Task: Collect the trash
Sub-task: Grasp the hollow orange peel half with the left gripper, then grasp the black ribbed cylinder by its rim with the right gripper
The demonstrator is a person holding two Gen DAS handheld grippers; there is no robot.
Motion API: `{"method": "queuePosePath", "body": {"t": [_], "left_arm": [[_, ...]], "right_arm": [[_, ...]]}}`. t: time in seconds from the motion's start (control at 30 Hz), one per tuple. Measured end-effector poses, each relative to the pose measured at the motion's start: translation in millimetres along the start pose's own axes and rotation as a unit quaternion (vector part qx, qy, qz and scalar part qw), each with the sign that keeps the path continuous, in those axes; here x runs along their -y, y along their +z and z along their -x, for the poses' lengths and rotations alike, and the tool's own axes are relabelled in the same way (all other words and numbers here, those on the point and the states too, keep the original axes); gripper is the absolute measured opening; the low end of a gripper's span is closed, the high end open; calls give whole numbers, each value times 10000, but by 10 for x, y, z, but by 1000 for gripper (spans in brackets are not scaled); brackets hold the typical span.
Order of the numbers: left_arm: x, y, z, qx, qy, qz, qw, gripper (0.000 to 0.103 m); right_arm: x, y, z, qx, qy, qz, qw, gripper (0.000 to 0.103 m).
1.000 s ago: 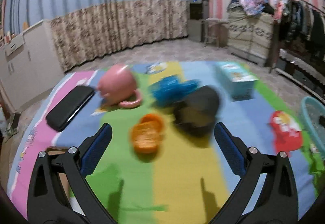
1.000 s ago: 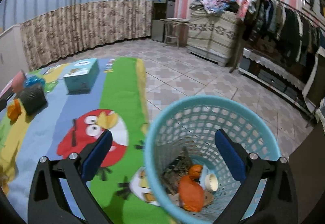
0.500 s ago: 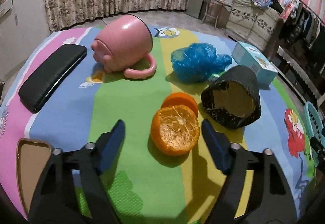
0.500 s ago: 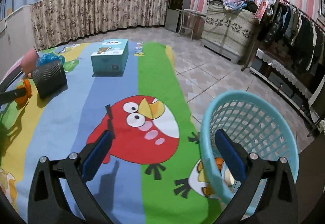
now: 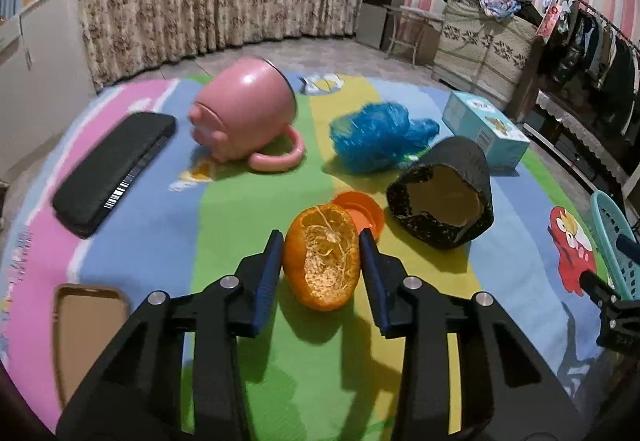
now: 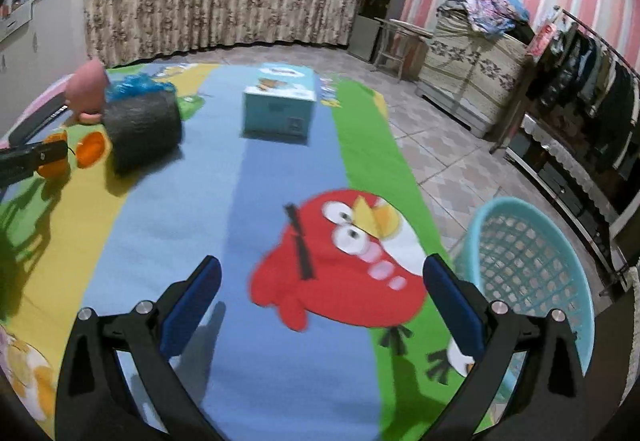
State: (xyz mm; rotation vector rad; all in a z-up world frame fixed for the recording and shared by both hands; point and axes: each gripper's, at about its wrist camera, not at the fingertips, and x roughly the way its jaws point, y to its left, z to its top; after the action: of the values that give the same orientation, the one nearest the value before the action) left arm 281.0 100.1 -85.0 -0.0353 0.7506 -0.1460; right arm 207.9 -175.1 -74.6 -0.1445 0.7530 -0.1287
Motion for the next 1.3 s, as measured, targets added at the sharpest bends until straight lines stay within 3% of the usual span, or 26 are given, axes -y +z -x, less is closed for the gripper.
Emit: {"method": "queuePosePath", "body": {"t": [0.2,0.37,0.67,0.77,0.9,1.17,1.23,1.27,1.3], "left_arm": [[-267,28,177,405,645,-50,9971,38],[-474,41,210,567,752,313,9951,38],[-446,19,252,695,762,234,9944,38],[-506,8,244,666,695,374,9947,38],[-510,7,245,678,683,367,9947,38],[-511,24,230,659,678,336,9950,38],[-501,21,226,649,670,339,9951,38],[-501,22,221,637,664,341,9952,38],[-500,21,211,627,659,342,9953,38]], "right_arm": [[-259,344,106,278,325,-194,9989,99],[-523,662,81,374,530,-415,9970,99],[-1032,1165,-278,78,621,-739,9953,99],[-1146,1216,-494,-199,375,-765,9962,99],[-1184,1202,-759,-699,391,-999,9918,98],[-1133,1007,-891,-1008,1182,-1382,9782,97],[-1143,955,-840,-936,1394,-1311,9771,90],[-1148,952,-814,-883,1486,-1272,9767,80],[-1156,941,-787,-845,1536,-1234,9767,79]]}}
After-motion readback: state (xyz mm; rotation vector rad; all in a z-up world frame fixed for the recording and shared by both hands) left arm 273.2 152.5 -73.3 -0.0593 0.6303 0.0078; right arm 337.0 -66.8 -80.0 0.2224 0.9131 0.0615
